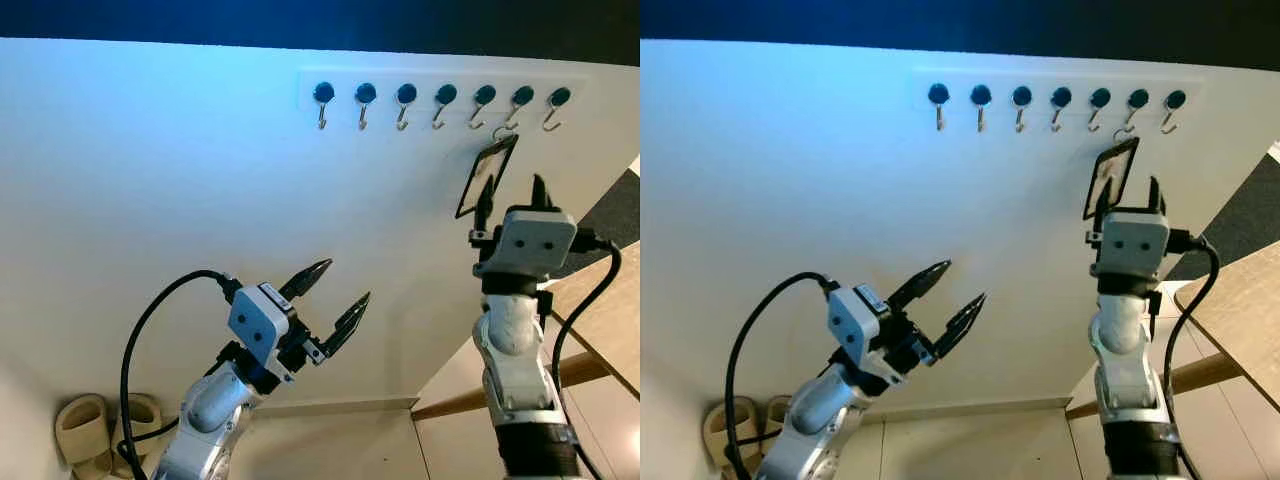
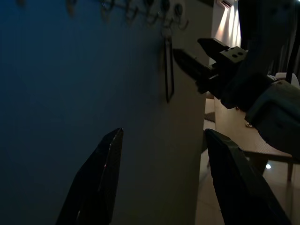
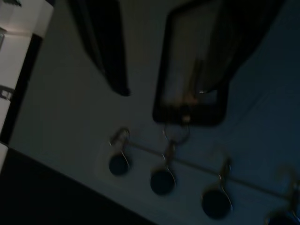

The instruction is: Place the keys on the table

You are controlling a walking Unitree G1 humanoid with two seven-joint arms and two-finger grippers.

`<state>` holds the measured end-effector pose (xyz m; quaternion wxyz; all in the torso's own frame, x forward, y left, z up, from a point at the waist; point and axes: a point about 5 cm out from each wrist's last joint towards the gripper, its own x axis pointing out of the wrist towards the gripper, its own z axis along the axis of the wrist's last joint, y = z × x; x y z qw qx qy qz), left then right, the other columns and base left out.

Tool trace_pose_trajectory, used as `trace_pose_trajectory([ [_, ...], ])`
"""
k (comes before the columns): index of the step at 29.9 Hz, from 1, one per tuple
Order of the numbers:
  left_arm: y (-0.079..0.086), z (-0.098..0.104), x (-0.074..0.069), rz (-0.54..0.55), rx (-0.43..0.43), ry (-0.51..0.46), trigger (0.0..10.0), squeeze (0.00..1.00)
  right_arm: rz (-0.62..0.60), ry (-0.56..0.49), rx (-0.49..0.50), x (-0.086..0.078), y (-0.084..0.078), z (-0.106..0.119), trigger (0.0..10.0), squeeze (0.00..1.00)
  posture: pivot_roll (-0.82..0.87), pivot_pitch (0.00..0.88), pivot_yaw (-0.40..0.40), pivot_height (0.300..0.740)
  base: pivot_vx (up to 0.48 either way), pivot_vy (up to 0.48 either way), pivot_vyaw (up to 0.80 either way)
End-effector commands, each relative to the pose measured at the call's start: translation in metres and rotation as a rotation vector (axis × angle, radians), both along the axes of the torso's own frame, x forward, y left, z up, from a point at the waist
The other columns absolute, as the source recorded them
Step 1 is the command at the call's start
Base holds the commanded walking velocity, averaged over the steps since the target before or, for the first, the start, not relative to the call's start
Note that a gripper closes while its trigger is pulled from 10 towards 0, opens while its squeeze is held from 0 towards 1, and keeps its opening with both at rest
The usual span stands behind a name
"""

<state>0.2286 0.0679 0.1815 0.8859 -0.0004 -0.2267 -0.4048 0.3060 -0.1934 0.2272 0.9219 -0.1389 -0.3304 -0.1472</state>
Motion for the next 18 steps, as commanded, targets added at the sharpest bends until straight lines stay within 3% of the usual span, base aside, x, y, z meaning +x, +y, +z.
trace_pose_trajectory([
  [1,-0.003,0.006,-0.003,-0.022,-0.02,-0.013,10.0,0.0,0.004,-0.001,-0.015,0.001,0.0,0.001,10.0,1.0,0.07,0.122,-0.066,0.74,0.0,0.0,0.0],
  [2,-0.005,0.009,-0.003,-0.032,-0.025,-0.018,10.0,0.0,0.001,-0.005,-0.022,0.003,0.0,0.003,10.0,1.0,0.07,0.122,-0.066,0.74,0.0,0.0,0.0],
  [3,-0.008,0.012,-0.004,-0.043,-0.019,-0.031,10.0,0.0,0.0,-0.007,-0.028,0.005,0.0,0.005,10.0,0.0,0.07,0.122,-0.067,0.74,0.0,0.0,0.0],
  [9,-0.017,0.02,-0.003,-0.064,-0.007,-0.06,10.0,0.0,0.013,-0.022,-0.029,0.011,0.0,0.012,10.0,0.0,0.06,0.124,-0.069,0.74,0.0,0.0,0.0],
  [18,-0.018,0.022,-0.004,-0.07,-0.001,-0.058,10.0,0.0,0.016,-0.043,0.005,0.015,-0.006,0.019,10.0,0.0,0.06,0.125,-0.07,0.74,0.0,0.0,0.0],
])
